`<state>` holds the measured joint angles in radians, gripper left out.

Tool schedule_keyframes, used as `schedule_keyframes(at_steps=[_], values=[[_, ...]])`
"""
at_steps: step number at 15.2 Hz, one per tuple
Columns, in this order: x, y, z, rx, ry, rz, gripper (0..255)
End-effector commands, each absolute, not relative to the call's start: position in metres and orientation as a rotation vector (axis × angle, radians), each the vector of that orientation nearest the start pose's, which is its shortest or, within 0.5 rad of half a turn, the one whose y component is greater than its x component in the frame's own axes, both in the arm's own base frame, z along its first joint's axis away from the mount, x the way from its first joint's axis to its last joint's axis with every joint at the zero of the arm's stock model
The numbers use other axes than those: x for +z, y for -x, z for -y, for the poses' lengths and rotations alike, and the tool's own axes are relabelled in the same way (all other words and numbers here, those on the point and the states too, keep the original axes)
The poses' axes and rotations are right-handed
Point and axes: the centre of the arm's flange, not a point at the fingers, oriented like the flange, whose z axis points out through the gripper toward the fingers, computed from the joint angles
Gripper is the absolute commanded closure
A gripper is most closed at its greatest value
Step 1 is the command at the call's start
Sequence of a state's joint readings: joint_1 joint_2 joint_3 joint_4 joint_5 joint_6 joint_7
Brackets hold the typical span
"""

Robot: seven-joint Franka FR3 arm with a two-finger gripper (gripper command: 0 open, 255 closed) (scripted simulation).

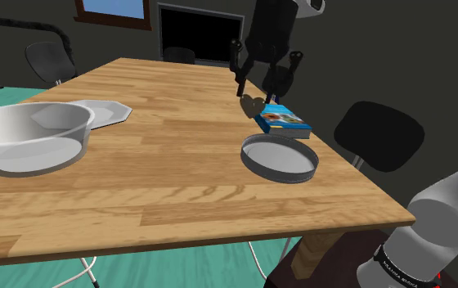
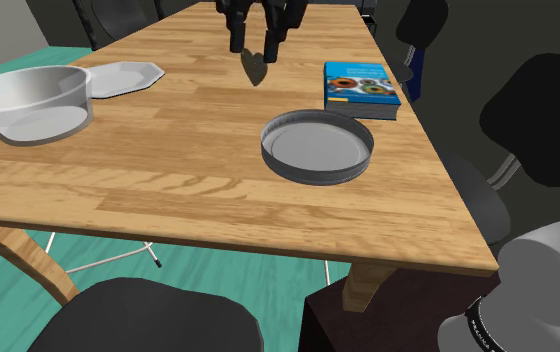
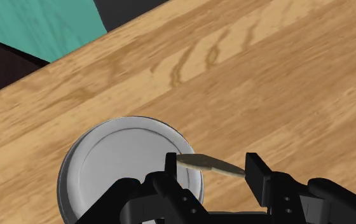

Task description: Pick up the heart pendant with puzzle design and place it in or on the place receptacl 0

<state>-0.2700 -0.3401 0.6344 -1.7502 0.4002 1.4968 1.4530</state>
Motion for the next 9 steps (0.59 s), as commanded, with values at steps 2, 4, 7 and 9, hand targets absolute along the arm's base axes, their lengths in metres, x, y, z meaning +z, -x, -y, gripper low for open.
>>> schedule_keyframes(at_steps=[2,4,7,9], values=[[0.673,-0.375,-0.220,0.217,2.566,-1.534,255],[0.676,-0.365,-0.196,0.217,2.566,-1.534,255],[0.680,-0.352,-0.167,0.217,2.566,-1.534,255],[0.669,-0.352,-0.167,0.217,2.566,-1.534,255]])
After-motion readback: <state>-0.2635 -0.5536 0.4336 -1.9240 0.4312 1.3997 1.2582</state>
